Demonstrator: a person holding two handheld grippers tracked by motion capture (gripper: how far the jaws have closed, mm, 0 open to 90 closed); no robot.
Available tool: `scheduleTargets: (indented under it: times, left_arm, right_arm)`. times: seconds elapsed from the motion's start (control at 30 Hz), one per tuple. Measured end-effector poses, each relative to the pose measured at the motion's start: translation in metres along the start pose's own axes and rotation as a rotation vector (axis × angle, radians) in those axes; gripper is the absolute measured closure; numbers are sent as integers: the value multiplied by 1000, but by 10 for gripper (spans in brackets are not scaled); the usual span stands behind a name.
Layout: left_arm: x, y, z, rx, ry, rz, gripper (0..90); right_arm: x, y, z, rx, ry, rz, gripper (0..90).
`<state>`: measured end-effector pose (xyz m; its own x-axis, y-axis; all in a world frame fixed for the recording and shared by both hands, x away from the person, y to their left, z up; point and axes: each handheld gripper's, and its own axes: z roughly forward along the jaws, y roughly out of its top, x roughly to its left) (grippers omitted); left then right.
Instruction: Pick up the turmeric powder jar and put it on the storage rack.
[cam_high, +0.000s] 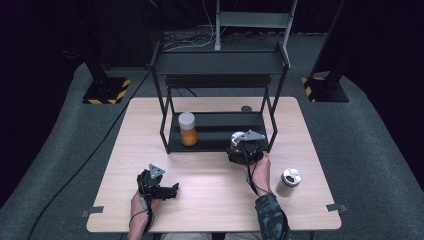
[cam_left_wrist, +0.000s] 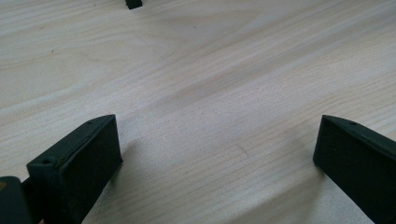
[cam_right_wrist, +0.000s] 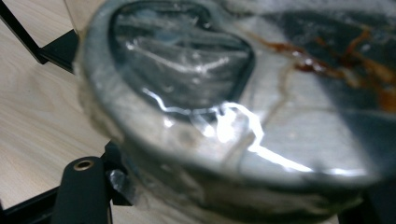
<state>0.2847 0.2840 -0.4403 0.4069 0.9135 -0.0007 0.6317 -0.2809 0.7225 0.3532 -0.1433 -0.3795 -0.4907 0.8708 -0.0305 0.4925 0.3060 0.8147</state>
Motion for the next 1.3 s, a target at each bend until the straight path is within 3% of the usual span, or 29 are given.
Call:
scheduleTargets:
  times: [1.3]
  left_arm:
    - [0,0,0,0,0,0,5]
  right_arm:
    - [-4,21,14,1,13,-2,302]
